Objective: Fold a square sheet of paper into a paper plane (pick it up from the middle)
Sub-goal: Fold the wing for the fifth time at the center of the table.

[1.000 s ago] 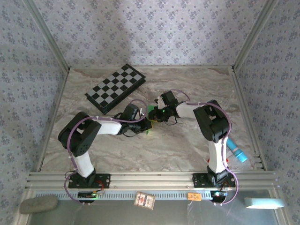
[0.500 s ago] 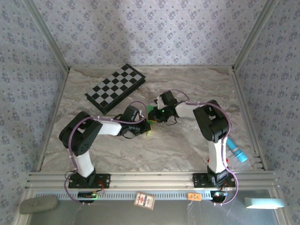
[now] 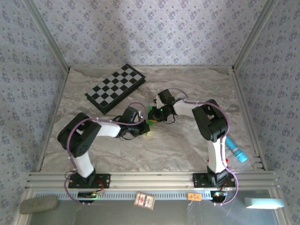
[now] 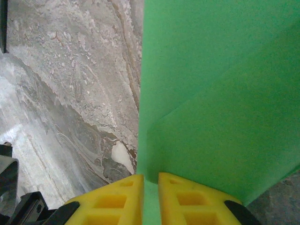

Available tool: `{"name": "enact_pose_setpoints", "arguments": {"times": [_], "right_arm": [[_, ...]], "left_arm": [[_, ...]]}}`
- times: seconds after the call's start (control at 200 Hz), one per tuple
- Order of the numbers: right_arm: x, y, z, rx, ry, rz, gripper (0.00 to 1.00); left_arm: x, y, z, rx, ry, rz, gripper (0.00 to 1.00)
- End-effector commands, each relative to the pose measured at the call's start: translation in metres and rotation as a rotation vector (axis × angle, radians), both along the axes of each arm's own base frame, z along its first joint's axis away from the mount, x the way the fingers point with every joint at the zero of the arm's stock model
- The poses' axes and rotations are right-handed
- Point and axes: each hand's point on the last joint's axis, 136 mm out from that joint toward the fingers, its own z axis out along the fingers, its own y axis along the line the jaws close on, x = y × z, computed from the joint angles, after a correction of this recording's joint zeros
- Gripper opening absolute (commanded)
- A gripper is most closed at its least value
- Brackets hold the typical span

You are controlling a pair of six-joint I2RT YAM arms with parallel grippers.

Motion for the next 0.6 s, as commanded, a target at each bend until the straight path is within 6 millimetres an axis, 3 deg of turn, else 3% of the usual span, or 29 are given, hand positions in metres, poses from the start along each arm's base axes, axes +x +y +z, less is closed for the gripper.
{"name": "enact_pose_setpoints", "arguments": {"times": [0.0,0.255,0.47,0.595], "right_arm": [[-0.001,-0.023,-0.034,-0.149,0.043,-0.036,0.18],[-0.002,-0.026,-0.035,-0.165,0.061,-0.057,0.18],[-0.005,-0.026,-0.021,-0.148,0.080,-0.134,0.18],[-0.008,-0.025,-0.011,-0.136,0.093,-0.206,0.18]], "left_arm": [[-0.032,0.019,-0.019,0.093,0.102,-0.013,0.05],[-0.054,0.036,-0.009,0.144,0.106,-0.028,0.06],[-0.021,0.023,0.050,0.074,-0.074,0.002,0.08],[-0.007,0.018,0.065,0.036,-0.129,0.035,0.11]]}}
